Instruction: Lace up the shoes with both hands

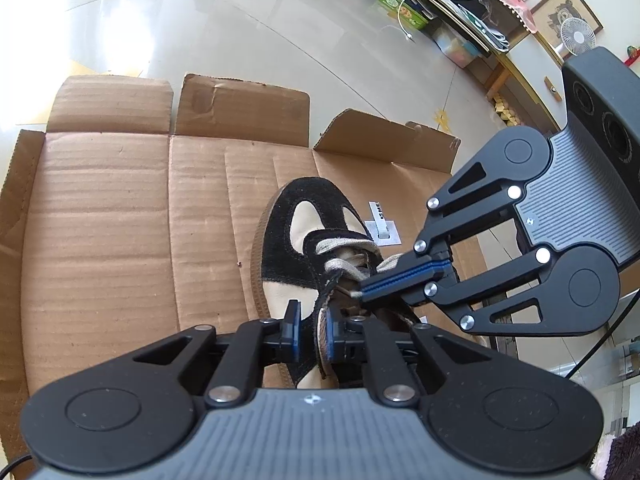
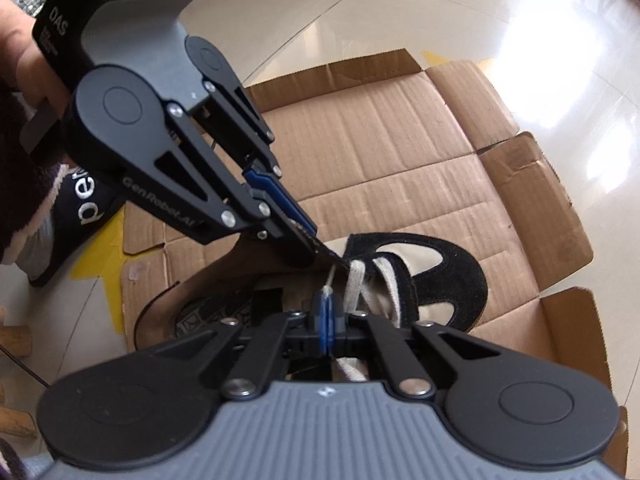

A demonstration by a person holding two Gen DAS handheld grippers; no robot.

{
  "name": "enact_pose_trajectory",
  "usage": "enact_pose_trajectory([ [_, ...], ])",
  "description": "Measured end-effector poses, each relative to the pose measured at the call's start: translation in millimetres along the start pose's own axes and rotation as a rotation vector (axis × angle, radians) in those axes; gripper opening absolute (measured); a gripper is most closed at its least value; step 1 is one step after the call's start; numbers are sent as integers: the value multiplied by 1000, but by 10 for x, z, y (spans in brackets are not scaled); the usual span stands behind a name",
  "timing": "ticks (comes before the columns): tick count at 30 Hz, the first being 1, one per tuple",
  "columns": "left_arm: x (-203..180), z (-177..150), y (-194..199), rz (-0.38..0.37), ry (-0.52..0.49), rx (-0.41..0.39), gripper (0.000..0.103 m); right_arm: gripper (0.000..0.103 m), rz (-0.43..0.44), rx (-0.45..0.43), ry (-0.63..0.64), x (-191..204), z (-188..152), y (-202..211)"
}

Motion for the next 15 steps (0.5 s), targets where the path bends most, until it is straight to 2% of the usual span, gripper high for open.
enact_pose_trajectory([
  [4, -13, 0, 1, -7, -11, 5, 12, 1, -14, -44, 6, 33, 27, 20],
  [7, -11, 9, -1, -33, -3, 10, 19, 1, -28, -72, 8, 39, 40, 11],
  [9, 8, 16, 25, -71, 19, 2, 30, 1, -31, -71, -3, 31, 22, -16],
  [11, 42, 27, 74, -94, 53, -27, 36, 1, -35, -75, -4, 36, 1, -23],
  [15, 181, 25, 96, -141, 180, -74, 36, 1, -36, -84, -16, 42, -18, -18],
])
Point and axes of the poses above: each gripper's, at about its wrist camera, not at the fingertips, and y roughly against the way its jaws point, x to its left, z to its top, the point moved 3 cm from there along -y, roughly the way its jaws point, and after that the axes turned 15 degrees about -y, right-handed, at the moved point
